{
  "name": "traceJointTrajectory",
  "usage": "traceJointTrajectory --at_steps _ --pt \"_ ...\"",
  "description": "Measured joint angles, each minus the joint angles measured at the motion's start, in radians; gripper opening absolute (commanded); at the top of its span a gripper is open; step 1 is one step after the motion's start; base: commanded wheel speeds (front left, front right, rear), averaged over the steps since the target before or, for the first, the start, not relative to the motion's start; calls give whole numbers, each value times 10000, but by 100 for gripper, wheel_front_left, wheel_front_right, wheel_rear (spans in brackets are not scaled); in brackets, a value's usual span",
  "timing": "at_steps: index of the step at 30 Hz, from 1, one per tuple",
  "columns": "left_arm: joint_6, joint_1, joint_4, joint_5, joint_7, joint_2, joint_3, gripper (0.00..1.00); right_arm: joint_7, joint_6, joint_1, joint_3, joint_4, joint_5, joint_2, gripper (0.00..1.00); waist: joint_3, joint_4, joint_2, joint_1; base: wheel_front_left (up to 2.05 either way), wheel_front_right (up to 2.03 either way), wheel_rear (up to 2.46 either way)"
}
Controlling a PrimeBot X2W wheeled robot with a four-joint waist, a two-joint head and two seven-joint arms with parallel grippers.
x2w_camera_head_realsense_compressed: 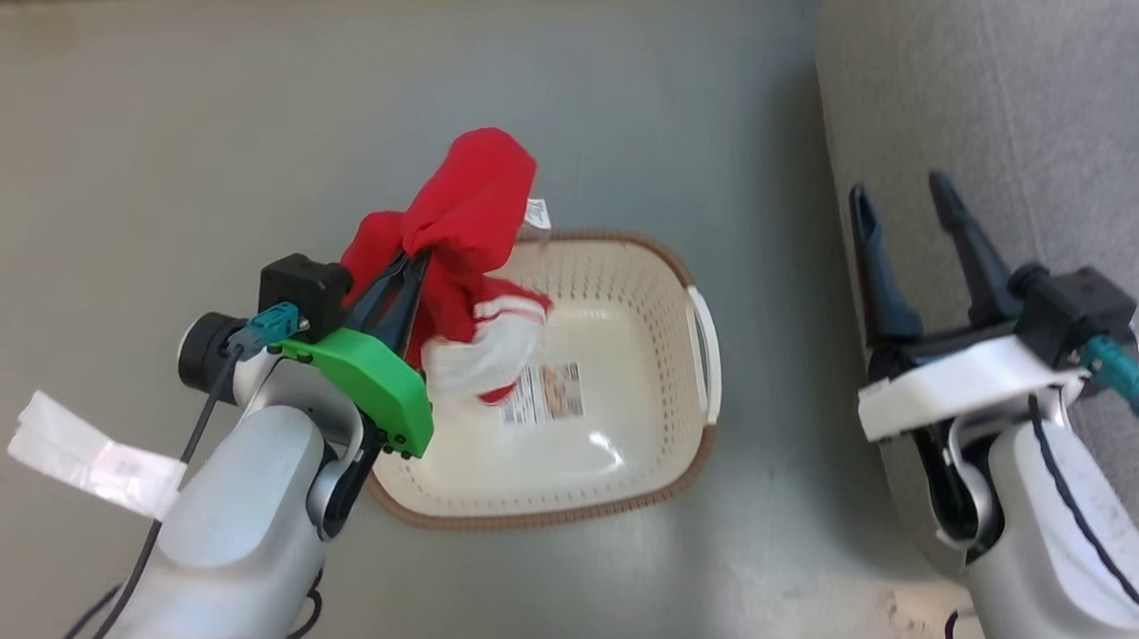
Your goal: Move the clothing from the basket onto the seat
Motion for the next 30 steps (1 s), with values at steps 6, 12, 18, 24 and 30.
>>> traceJointTrajectory --at_steps 6,12,18,24,30 --pt "0 380 -617 -79 -84 -8 238 0 0 2 535 134 224 35 90 100 -850 152 0 0 0 0 0" --pt "0 859 -1375 -79 -88 -12 293 0 0 4 999 253 382 205 163 100 -1677 221 0 0 0 0 0" --pt "-67 1285 -2337 -77 -88 -8 320 0 84 2 1517 368 451 280 190 100 -2444 243 0 0 0 0 0" --pt "-69 1373 -3544 -79 -88 -8 470 0 196 0 1916 437 441 351 207 100 -2990 281 0 -1 0 0 0" --pt "-73 1532 -4637 -75 -119 -6 489 0 368 0 2106 596 324 355 291 100 -3436 332 0 -1 0 0 0"
